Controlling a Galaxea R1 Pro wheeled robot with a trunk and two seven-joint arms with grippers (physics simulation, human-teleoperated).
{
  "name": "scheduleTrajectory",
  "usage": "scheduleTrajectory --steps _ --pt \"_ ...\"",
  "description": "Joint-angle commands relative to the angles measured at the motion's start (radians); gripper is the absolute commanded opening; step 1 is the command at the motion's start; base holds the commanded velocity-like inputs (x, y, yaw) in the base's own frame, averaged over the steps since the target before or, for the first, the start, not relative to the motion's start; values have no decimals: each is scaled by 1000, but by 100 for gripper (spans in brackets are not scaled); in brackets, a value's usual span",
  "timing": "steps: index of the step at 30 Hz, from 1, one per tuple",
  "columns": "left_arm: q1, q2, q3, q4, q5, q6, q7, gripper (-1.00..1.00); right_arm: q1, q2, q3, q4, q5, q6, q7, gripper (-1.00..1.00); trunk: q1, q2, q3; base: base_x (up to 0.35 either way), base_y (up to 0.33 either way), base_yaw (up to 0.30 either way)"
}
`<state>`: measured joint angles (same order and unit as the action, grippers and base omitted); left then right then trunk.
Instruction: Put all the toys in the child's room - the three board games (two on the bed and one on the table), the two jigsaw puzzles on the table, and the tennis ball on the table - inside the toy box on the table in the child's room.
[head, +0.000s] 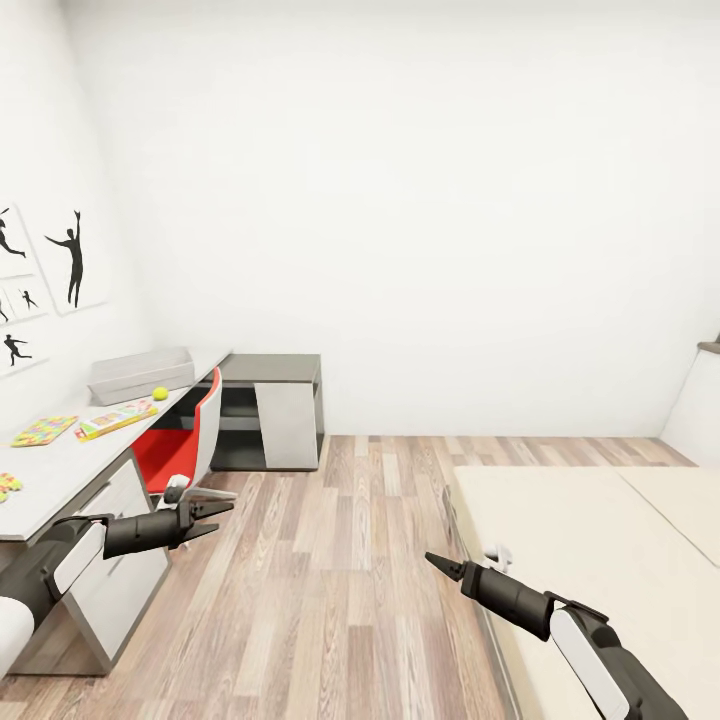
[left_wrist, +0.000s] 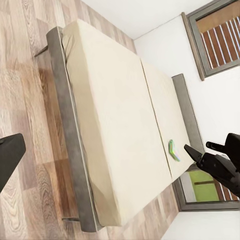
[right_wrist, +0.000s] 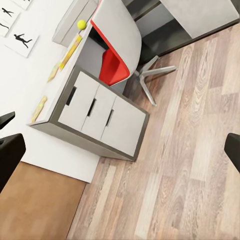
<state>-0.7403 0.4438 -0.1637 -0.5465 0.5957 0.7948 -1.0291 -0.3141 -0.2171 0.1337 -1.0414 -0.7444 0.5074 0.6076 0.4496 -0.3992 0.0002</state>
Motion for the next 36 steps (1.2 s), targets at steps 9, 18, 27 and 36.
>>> scheduleTrajectory --steps 9,18,27,36 --pt "-1 1 -5 0 7 6 0 100 0 -1 1 0 -9 6 -2 100 0 -1 0 -29 0 0" --pt "-1 1 -5 0 7 6 0 100 0 -1 1 -1 -10 6 -2 100 0 -1 0 -4 -46 0" --pt "-1 -5 -5 0 6 6 0 100 0 -1 1 -1 -10 6 -2 100 0 -1 0 0 -244 0" --pt "-1 -8 -5 0 6 6 0 100 0 -1 1 -2 -10 6 -1 100 0 -1 0 0 -290 0"
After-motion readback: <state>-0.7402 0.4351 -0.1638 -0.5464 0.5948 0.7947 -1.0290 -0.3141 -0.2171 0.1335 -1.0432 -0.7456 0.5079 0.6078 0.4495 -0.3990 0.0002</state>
